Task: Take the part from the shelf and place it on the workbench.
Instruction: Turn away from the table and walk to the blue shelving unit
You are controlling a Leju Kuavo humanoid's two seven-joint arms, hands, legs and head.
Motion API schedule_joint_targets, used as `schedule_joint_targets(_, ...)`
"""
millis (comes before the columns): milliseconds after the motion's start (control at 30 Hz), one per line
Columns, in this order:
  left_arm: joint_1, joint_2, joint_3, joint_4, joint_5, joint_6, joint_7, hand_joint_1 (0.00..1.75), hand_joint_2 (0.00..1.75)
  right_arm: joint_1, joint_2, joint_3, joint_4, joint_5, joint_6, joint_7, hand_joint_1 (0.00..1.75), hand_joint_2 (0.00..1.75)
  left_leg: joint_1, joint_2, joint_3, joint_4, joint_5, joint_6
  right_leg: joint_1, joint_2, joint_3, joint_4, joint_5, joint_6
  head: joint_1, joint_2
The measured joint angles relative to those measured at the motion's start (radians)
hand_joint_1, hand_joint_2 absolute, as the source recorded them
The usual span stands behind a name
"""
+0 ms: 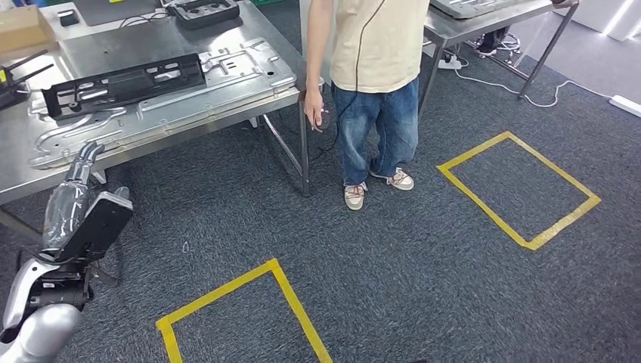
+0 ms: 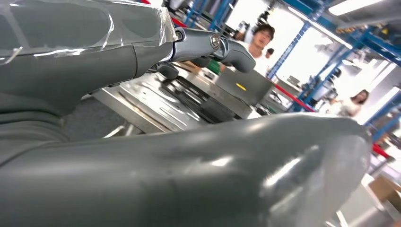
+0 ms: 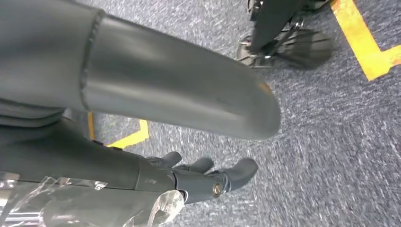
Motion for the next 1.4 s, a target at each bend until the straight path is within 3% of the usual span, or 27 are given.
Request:
schedule_joint_targets(33,0.001,0.0,-0.001,0.0,0.001,0.0,0.0,0.0,0.0,0.001,0.0,0.0,0.0,-0.001,0.0,0.001,0.0,0.0,0.0,0.01,0.0,0.0,-0.001,-0.001,-0.003,-0.004,-0.009,0.017,0.003,0.003,0.0,0.0)
schedule_joint_targets(67,0.001,-0.001,-0.001,0.0,0.001,0.0,0.0,0.0,0.0,0.001,0.0,0.0,0.0,-0.001,0.001,0.001,0.0,0.0,0.001,0.019,0.001,0.001,-0.003,-0.002,-0.005,-0.008,0.005,-0.013,0.025,0.004,0.0,0.0)
schedule_joint_targets(167,0.002,-0.002,-0.001,0.0,0.002,0.0,0.0,0.0,0.0,0.002,-0.003,-0.002,0.0,-0.001,0.001,0.003,0.0,0.0,0.002,0.036,0.007,0.002,-0.008,-0.008,-0.009,-0.029,0.083,-0.164,0.1,0.005,0.0,0.0)
schedule_joint_targets(267,0.002,-0.002,-0.001,0.0,0.002,0.0,0.0,0.0,0.0,0.002,-0.003,-0.002,0.0,-0.001,0.001,0.003,0.0,0.0,0.002,0.038,0.008,0.002,-0.009,-0.01,-0.009,-0.036,0.097,-0.189,0.11,0.005,0.0,0.0)
schedule_joint_targets(333,0.002,-0.001,0.0,0.0,0.003,0.002,0.002,0.0,0.0,0.002,-0.003,-0.004,0.0,-0.001,0.001,0.003,0.0,0.0,-0.004,0.047,0.011,0.003,-0.014,-0.016,-0.006,-0.063,0.123,-0.24,0.119,0.0,0.0,0.0)
schedule_joint_targets(400,0.02,0.0,0.004,-0.002,0.005,0.013,-0.002,0.0,0.0,0.006,-0.002,-0.009,0.0,-0.001,0.001,0.001,0.0,0.0,-0.005,0.051,0.015,0.018,-0.037,-0.035,-0.005,-0.059,0.146,-0.285,0.127,-0.018,-0.001,0.0)
schedule_joint_targets(467,0.043,0.001,0.012,-0.005,0.007,0.025,-0.013,0.0,0.0,0.011,-0.002,-0.013,0.0,0.0,0.001,-0.001,0.0,0.0,0.001,0.023,-0.017,0.107,-0.096,-0.05,-0.007,-0.022,0.146,-0.288,0.131,-0.035,-0.003,0.0)
schedule_joint_targets(533,0.057,0.002,0.016,-0.005,0.008,0.027,-0.02,0.0,0.0,0.012,-0.001,-0.015,0.0,0.0,0.004,-0.002,0.0,0.0,0.002,-0.008,-0.088,0.258,-0.161,-0.053,-0.006,0.0,0.145,-0.288,0.132,-0.04,-0.004,0.0)
schedule_joint_targets(567,0.064,0.002,0.017,-0.005,0.009,0.027,-0.022,0.0,0.0,0.012,-0.001,-0.015,0.0,0.0,0.006,-0.002,0.0,0.0,0.002,-0.014,-0.116,0.309,-0.174,-0.054,-0.006,0.014,0.144,-0.288,0.133,-0.04,-0.005,0.0)
schedule_joint_targets(600,0.069,0.002,0.018,-0.005,0.009,0.027,-0.024,0.0,0.0,0.013,-0.001,-0.015,0.0,0.0,0.007,-0.002,0.0,0.0,0.002,-0.016,-0.124,0.318,-0.165,-0.053,-0.005,0.027,0.145,-0.288,0.133,-0.041,-0.005,0.0)
schedule_joint_targets(633,0.072,0.002,0.019,-0.005,0.01,0.027,-0.026,0.0,0.0,0.013,0.0,-0.015,0.0,0.0,0.009,-0.002,0.0,0.0,0.002,-0.019,-0.112,0.284,-0.137,-0.052,-0.005,0.04,0.146,-0.288,0.133,-0.04,-0.005,0.0)
schedule_joint_targets(733,0.074,0.002,0.025,-0.005,0.01,0.027,-0.032,0.0,0.0,0.012,0.002,-0.015,0.0,0.001,0.014,-0.001,0.0,0.0,0.003,-0.062,-0.025,0.073,-0.035,-0.044,-0.002,0.075,0.147,-0.285,0.134,-0.034,-0.005,0.0)
schedule_joint_targets(800,0.075,0.002,0.028,-0.005,0.011,0.027,-0.035,0.0,0.0,0.012,0.002,-0.016,0.0,0.002,0.016,0.0,0.0,0.0,0.001,-0.077,-0.006,0.018,-0.018,-0.037,0.001,0.094,0.142,-0.285,0.136,-0.024,-0.005,0.0)
schedule_joint_targets(833,0.075,0.002,0.029,-0.005,0.012,0.027,-0.038,0.0,0.0,0.013,0.001,-0.016,0.0,0.003,0.016,0.002,0.0,0.0,0.001,-0.068,-0.004,0.018,-0.017,-0.031,0.0,0.103,0.139,-0.286,0.138,-0.018,-0.004,0.0)
schedule_joint_targets(867,0.075,0.001,0.029,-0.005,0.012,0.027,-0.04,0.0,0.0,0.015,0.0,-0.016,0.0,0.003,0.017,0.002,0.0,0.0,0.001,-0.059,-0.003,0.017,-0.014,-0.024,0.0,0.1,0.136,-0.283,0.136,-0.013,-0.004,0.0)
schedule_joint_targets(933,0.074,0.0,0.031,-0.005,0.012,0.027,-0.044,0.0,0.0,0.016,-0.002,-0.017,0.0,0.004,0.018,0.004,0.0,0.0,0.004,-0.04,0.0,0.013,-0.008,-0.01,0.0,0.062,0.11,-0.229,0.101,-0.004,-0.003,0.0)
schedule_joint_targets(1000,0.075,-0.002,0.032,-0.005,0.012,0.026,-0.045,0.0,0.0,0.015,-0.002,-0.019,0.0,0.004,0.019,0.005,0.0,0.0,0.002,-0.02,-0.001,0.013,-0.008,-0.003,-0.001,0.013,0.048,-0.095,0.031,0.003,-0.001,0.0)
schedule_joint_targets(1067,0.077,-0.003,0.032,-0.005,0.012,0.026,-0.046,0.0,0.0,0.015,-0.001,-0.021,0.0,0.004,0.019,0.006,0.0,0.0,0.0,0.001,-0.002,0.013,-0.009,-0.002,-0.004,-0.002,-0.005,0.015,-0.006,0.008,-0.001,0.0)
schedule_joint_targets(1100,0.077,-0.004,0.032,-0.005,0.012,0.025,-0.046,0.0,0.0,0.015,-0.001,-0.022,0.0,0.004,0.019,0.006,0.0,0.0,-0.001,0.012,-0.001,0.013,-0.01,-0.002,-0.005,-0.005,-0.004,0.015,0.004,0.009,-0.001,0.0)
schedule_joint_targets(1133,0.077,-0.005,0.032,-0.005,0.012,0.025,-0.046,0.0,0.0,0.015,-0.001,-0.023,0.0,0.004,0.019,0.006,0.0,0.0,-0.001,0.021,0.0,0.013,-0.011,-0.004,-0.006,-0.01,0.019,-0.028,0.031,0.009,-0.001,0.0)
schedule_joint_targets(1200,0.077,-0.006,0.032,-0.005,0.012,0.025,-0.049,0.0,0.0,0.015,-0.002,-0.024,0.0,0.004,0.019,0.008,0.0,0.0,-0.003,0.038,0.005,0.014,-0.016,-0.011,-0.004,-0.042,0.1,-0.179,0.092,0.005,-0.001,0.0)
schedule_joint_targets(1267,0.076,-0.006,0.033,-0.005,0.013,0.024,-0.052,0.0,0.0,0.014,-0.002,-0.025,0.0,0.004,0.019,0.009,0.0,0.0,-0.009,0.053,0.009,0.015,-0.022,-0.021,0.0,-0.061,0.144,-0.267,0.118,-0.005,-0.001,0.0)
schedule_joint_targets(1333,0.075,-0.007,0.034,-0.005,0.014,0.023,-0.057,0.0,0.0,0.013,-0.001,-0.026,0.0,0.004,0.018,0.01,0.0,0.0,-0.01,0.07,0.013,0.014,-0.026,-0.031,0.003,-0.044,0.143,-0.276,0.119,-0.018,-0.002,0.0)
schedule_joint_targets(1400,0.074,-0.007,0.035,-0.005,0.014,0.023,-0.061,0.0,0.0,0.013,-0.001,-0.028,0.0,0.004,0.018,0.011,0.0,0.0,-0.003,0.056,0.008,0.036,-0.047,-0.041,0.001,-0.025,0.144,-0.279,0.124,-0.03,-0.003,0.0)
